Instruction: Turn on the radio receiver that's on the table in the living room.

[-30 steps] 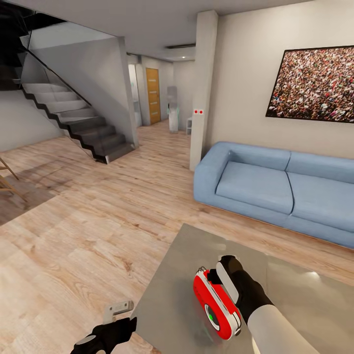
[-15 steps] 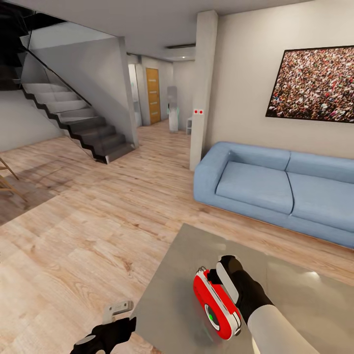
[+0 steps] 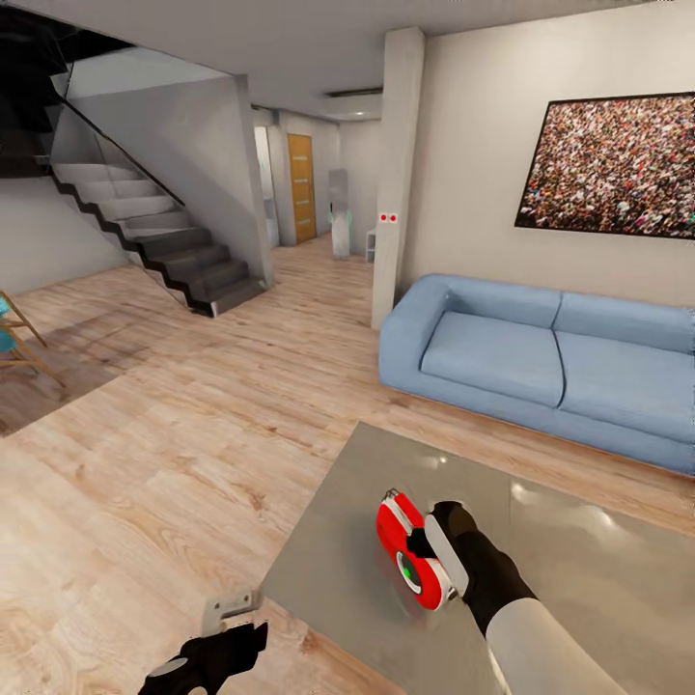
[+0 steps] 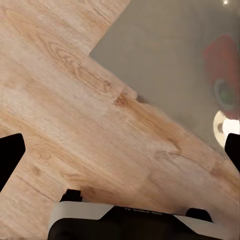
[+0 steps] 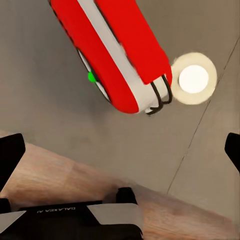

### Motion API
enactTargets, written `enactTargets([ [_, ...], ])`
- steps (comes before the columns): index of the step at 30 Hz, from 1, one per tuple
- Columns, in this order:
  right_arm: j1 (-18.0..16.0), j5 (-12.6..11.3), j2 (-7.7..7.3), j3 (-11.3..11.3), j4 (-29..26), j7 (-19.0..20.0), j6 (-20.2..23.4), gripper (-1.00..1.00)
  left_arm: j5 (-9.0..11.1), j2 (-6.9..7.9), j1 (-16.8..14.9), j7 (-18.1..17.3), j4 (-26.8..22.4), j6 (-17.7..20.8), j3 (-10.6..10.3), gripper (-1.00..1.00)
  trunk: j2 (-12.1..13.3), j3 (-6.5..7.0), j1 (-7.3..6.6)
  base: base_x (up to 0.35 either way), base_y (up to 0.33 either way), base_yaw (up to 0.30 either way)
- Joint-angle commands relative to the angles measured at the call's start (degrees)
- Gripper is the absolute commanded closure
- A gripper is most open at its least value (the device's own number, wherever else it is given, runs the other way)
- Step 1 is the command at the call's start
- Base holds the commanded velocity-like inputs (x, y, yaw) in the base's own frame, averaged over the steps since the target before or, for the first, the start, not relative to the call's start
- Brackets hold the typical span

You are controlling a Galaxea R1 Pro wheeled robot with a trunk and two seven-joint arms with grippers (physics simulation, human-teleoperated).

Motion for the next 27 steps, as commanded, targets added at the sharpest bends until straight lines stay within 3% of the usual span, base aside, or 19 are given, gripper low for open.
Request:
enactTargets([
  [1, 0.00, 0.00, 0.00, 0.00, 0.00, 0.00, 0.00, -1.00, -0.01, -0.02, 0.00, 0.00, 0.00, 0.00, -0.03, -1.00, 0.00, 0.00, 0.00, -0.337, 0.000, 0.000],
  [23, 0.00, 0.00, 0.00, -0.05, 0.00, 0.00, 0.00, -1.00, -0.01, -0.04, 0.00, 0.00, 0.00, 0.09, -0.06, -1.00, 0.00, 0.00, 0.00, -0.337, 0.000, 0.000],
  [27, 0.00, -0.08, 0.00, -0.06, 0.00, 0.00, 0.00, -1.00, -0.01, -0.04, 0.00, 0.00, 0.00, 0.11, -0.06, -1.00, 0.00, 0.00, 0.00, -0.019, 0.000, 0.000],
])
